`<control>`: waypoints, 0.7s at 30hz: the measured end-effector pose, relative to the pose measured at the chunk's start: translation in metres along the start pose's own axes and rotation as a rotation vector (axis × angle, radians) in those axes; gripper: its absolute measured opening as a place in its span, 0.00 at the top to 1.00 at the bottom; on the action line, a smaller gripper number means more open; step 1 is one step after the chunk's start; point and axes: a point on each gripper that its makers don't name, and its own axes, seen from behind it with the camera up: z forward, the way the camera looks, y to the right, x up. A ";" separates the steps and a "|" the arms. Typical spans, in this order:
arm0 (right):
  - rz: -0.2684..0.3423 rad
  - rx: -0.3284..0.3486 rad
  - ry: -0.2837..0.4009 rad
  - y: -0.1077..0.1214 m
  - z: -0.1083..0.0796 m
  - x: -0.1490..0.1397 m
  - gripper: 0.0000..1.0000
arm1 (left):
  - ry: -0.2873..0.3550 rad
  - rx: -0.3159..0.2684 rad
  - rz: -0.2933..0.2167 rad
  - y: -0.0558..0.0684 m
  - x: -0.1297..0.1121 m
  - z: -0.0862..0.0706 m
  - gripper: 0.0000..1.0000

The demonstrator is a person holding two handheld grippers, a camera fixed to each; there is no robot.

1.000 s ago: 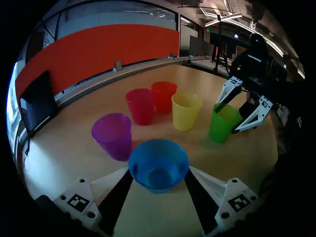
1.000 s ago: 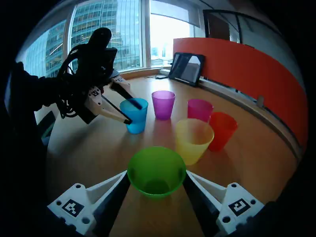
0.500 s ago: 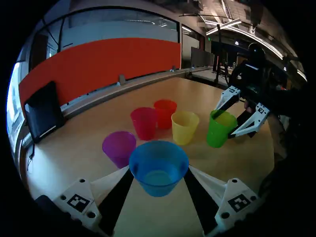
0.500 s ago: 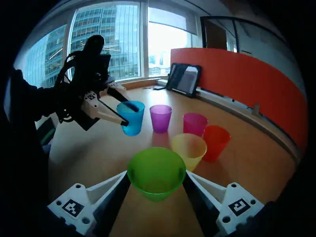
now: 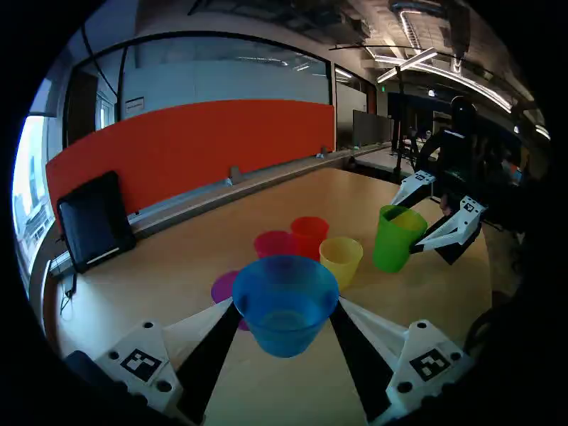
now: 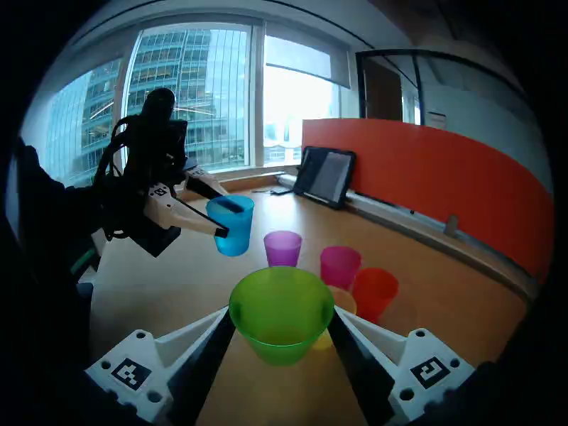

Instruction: Pour water

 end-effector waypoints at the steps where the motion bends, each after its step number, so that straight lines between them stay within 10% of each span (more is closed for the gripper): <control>1: -0.002 -0.003 0.009 0.001 0.000 0.004 0.09 | 0.006 0.002 0.001 -0.001 0.003 -0.002 0.15; 21: -0.044 -0.061 0.163 0.022 -0.009 0.077 0.09 | 0.126 0.024 0.013 -0.007 0.058 -0.024 0.15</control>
